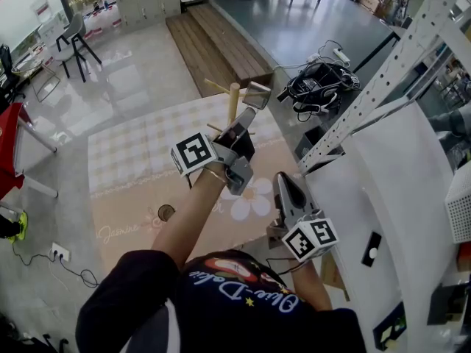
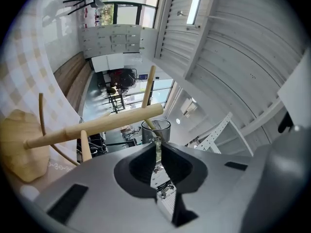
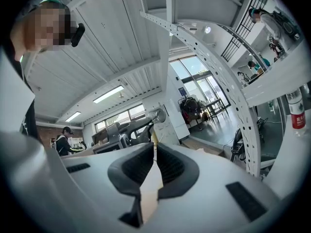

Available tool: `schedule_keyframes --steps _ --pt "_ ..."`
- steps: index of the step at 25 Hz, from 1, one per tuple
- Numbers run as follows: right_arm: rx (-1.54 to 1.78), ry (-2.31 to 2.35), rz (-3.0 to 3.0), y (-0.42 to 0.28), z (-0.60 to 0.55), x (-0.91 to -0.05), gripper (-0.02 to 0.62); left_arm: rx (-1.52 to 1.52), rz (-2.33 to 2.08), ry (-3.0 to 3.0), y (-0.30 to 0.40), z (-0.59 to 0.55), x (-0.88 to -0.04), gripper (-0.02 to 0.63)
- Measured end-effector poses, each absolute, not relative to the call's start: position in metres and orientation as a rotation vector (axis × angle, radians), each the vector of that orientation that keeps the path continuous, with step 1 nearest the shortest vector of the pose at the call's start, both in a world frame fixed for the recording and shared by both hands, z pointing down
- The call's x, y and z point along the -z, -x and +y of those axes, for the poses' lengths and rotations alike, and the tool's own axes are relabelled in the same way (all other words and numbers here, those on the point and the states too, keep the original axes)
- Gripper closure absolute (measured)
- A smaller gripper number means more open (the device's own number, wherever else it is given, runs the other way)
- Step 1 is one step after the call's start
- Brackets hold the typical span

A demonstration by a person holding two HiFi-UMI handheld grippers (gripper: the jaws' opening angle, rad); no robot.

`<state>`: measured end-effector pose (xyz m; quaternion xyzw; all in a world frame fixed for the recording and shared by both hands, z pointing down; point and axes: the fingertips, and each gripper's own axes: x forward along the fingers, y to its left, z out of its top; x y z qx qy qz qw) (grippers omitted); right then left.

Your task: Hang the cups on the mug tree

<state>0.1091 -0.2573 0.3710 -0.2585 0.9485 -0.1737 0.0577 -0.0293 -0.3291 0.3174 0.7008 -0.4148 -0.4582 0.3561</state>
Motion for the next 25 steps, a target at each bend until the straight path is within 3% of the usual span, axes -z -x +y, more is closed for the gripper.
schedule_keyframes --steps 25 --pt "0.529 0.795 2.876 -0.1133 -0.2571 -0.3725 0.569 1.343 -0.905 -1.664 0.0231 -0.3254 -0.3226 0.566"
